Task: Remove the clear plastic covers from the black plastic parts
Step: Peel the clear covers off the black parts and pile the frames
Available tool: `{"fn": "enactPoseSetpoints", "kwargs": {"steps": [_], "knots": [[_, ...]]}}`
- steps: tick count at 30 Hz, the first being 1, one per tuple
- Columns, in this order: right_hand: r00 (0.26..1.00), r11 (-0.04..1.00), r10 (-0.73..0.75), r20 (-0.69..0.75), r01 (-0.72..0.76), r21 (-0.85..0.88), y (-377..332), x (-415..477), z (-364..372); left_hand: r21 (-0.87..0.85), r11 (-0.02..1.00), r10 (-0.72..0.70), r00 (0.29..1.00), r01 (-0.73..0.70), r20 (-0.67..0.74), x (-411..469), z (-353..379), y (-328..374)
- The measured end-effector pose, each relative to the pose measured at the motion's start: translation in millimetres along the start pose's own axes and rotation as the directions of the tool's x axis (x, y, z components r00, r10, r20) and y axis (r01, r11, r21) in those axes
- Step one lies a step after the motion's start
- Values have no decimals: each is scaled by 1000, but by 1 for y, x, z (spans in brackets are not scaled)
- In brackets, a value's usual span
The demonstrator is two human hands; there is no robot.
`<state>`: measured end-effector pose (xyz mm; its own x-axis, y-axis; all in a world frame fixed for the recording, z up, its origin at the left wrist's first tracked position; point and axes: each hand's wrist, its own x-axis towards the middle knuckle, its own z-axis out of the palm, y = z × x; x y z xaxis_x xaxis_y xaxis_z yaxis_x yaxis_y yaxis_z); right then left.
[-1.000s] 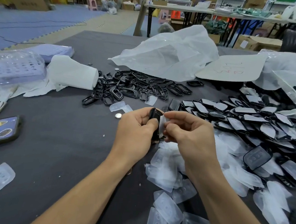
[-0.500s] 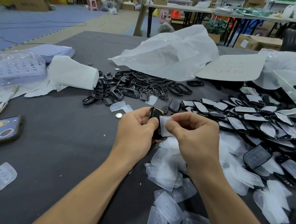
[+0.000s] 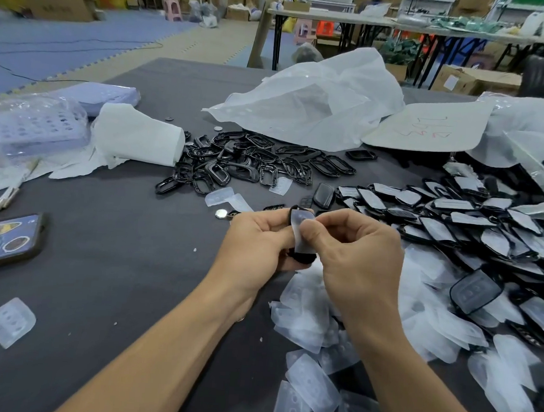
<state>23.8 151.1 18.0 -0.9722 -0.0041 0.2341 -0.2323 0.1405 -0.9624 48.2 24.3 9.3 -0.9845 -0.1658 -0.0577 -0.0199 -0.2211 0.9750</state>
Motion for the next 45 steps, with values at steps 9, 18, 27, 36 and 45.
{"fn": "enactPoseSetpoints", "kwargs": {"steps": [9,18,27,36,45], "knots": [[998,988,-15,-63,5,-153,-2,2,-2,-143,988,-38,991,56,127,-4,1,4],[997,984,1,-71,-13,-178,-2,4,-4,-123,992,-27,997,35,73,-3,3,-1],[996,992,40,85,-29,-127,1,5,-5,-128,992,10,999,-15,-40,-3,5,4],[989,999,27,143,-23,-28,2,7,-9,5,1000,12,977,-11,-214,-4,-5,12],[990,999,31,141,-27,-29,2,8,-10,58,998,13,963,3,-269,-2,-6,13]]}}
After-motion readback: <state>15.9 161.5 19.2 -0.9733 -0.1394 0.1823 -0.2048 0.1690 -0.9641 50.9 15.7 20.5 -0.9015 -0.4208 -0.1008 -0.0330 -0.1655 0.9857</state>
